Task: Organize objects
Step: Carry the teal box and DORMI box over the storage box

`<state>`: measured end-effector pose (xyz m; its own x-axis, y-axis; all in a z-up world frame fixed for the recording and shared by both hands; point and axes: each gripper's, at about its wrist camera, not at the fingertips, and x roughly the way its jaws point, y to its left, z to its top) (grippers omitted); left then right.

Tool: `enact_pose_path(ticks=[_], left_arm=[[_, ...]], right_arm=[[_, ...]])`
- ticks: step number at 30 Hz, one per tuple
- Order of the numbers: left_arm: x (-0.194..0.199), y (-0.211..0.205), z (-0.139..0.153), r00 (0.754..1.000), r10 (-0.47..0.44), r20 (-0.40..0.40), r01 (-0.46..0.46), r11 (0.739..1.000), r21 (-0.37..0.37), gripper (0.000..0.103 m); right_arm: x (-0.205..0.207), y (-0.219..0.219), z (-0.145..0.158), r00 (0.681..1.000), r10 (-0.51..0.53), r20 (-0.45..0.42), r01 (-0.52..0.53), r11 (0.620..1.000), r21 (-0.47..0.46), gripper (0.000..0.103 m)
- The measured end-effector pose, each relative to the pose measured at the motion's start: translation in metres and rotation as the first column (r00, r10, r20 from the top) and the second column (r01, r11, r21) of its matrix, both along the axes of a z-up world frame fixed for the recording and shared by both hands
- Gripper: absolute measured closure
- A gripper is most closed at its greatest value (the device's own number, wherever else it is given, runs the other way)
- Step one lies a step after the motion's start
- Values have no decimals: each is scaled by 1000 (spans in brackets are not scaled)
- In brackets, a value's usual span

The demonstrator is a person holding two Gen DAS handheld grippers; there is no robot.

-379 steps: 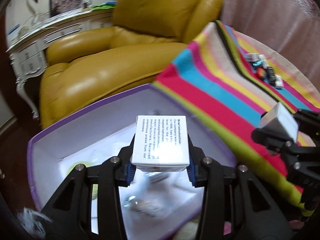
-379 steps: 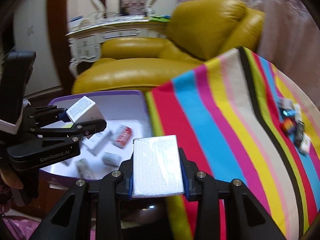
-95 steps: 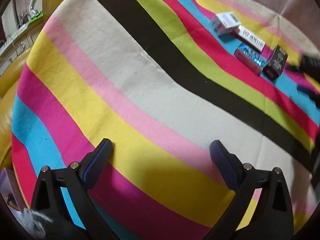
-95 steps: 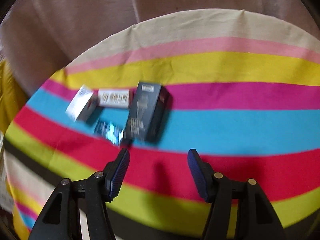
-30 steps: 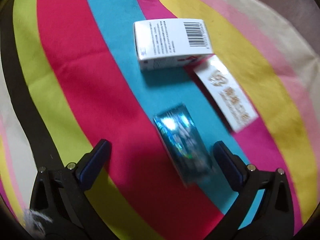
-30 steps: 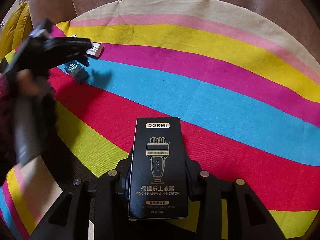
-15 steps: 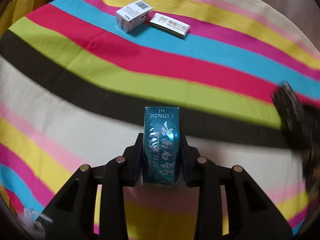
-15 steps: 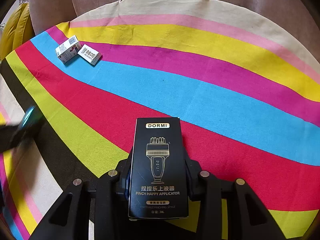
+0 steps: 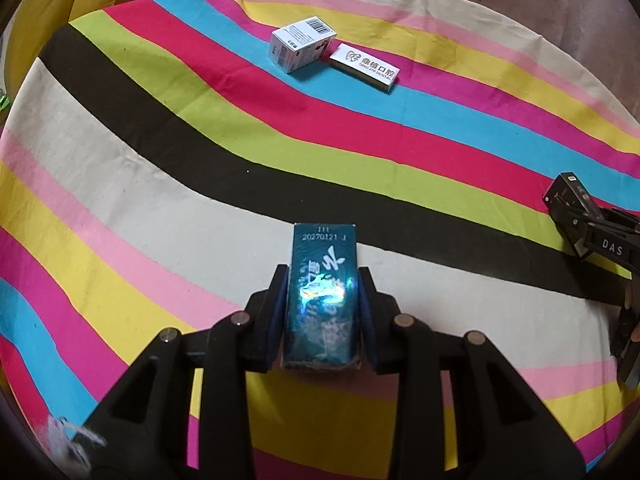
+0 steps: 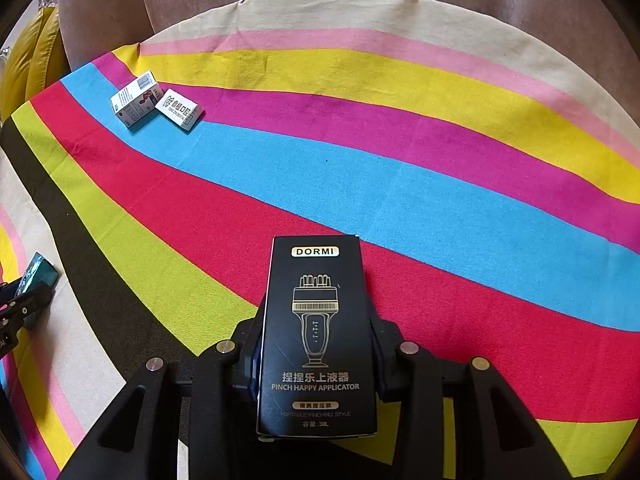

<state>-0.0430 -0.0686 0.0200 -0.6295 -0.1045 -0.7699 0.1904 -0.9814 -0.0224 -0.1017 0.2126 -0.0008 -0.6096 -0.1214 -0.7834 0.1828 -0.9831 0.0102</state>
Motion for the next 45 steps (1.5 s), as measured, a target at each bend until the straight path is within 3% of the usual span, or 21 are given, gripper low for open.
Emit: enact_pose_path(ticks=[25,28,34,45], left_arm=[[-2,-6,-1,999,37,-1,-37,999,-10,66],[11,-1,0,999,36,8,-36,999,-9,66],[58,13,0,1000,26,-15,-26,999,29,66],[117,16,8,996,39,-81,-36,998,45,66]], right_arm=[[12,-4,2,1000,-19,-2,19,1000,24,63],[32,-10,5,999,-39,27,39,999,-8,63],[93,-36,13,999,30,33,-29,998,-58,63],[166,-89,32,988,151,-18,-152,985,-76,63]])
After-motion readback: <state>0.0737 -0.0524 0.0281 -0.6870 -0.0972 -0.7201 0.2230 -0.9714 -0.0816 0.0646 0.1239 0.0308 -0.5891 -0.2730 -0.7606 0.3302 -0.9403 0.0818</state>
